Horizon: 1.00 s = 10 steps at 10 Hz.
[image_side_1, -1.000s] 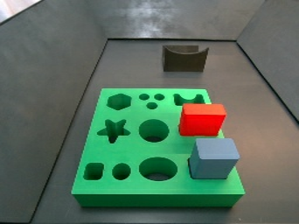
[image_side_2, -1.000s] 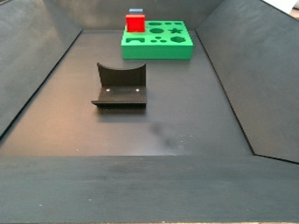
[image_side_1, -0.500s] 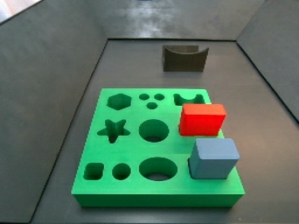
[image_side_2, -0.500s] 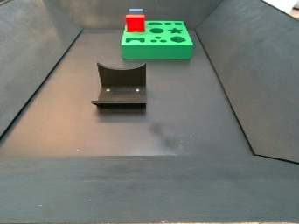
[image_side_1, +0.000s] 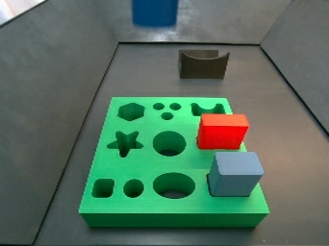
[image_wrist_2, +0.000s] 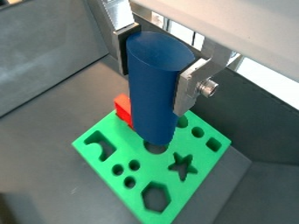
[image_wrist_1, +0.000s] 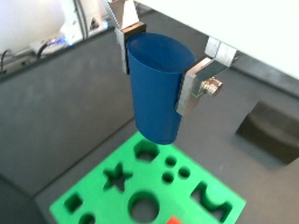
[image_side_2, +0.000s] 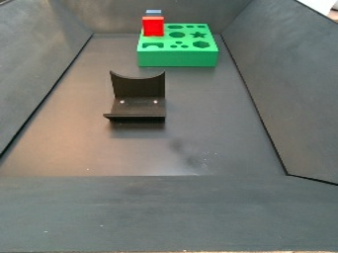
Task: Pick up the oval object. Move up. Place the oval object on the fixture. Regrasp the oval object. Move to above the board. Insert the oval object.
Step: Insert the oval object.
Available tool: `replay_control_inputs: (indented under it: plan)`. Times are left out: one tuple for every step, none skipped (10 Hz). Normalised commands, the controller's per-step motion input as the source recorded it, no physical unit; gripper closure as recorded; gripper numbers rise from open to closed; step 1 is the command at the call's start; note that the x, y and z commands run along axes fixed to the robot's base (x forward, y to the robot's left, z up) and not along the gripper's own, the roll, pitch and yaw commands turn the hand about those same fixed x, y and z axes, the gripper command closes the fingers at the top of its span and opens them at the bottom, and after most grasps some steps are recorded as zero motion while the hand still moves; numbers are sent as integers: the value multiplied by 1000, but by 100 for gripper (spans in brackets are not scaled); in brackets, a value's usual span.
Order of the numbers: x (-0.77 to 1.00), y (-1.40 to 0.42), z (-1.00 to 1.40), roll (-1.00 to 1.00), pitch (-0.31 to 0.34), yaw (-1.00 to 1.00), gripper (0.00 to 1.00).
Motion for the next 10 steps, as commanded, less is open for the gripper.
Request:
replay_control_inputs:
  plan:
    - [391, -800, -626, 56, 0, 157, 100]
    - [231, -860, -609, 93, -10, 54, 100]
    - [100, -877, -600, 131, -60, 34, 100]
    - [29, -894, -563, 134, -71, 29, 100]
    - [63, -880, -560, 123, -56, 14, 100]
    - [17, -906, -583, 136, -60, 0, 100]
    - [0, -954, -551, 139, -66, 0, 100]
    - [26, -946, -546, 127, -53, 0, 100]
    - [66, -929, -571, 141, -40, 0, 100]
    - [166, -934, -563, 199, 0, 11, 100]
